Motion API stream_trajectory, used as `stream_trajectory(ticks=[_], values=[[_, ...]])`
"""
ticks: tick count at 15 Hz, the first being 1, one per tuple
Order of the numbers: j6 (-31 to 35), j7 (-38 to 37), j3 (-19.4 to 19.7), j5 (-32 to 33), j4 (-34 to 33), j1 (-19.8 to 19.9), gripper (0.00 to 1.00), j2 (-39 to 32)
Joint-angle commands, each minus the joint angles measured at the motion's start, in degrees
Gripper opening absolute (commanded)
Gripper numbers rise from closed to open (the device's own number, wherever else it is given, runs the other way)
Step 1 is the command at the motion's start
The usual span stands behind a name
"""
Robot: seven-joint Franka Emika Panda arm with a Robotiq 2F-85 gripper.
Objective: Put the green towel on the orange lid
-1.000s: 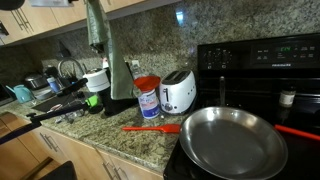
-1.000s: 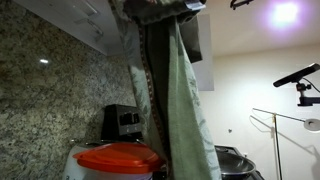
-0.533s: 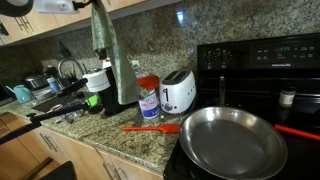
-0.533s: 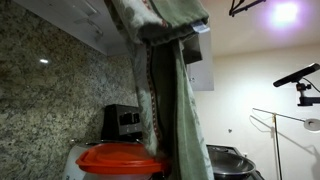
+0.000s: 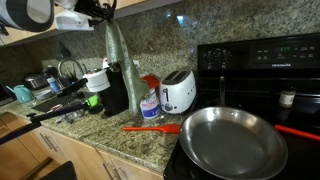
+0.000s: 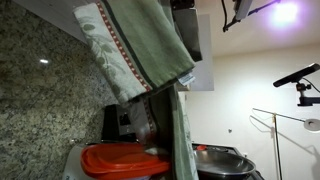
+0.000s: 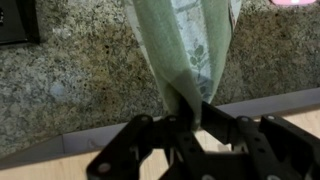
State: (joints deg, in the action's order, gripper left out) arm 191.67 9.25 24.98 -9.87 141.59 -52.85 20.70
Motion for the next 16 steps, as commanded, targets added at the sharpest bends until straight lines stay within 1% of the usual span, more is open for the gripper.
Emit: stream_trajectory(ticks=[1,4,8,12,16], values=[[0.99,-0.05,-0.48,-0.24,-2.27,1.67,0.03,-4.04],[0.0,-0.07,-1.0,-0.35,-2.58,3.18,0.03,-5.61],[-1.04,0.27,-2.69,-0.43,-3.12,6.98,0.03,-9.18],[-1.97,0.54,-5.43,-0.5,-3.51,11.59,0.03,-13.02],[-2.11,1.46,-7.89,-0.24,-3.7,15.3,0.03,-15.13]])
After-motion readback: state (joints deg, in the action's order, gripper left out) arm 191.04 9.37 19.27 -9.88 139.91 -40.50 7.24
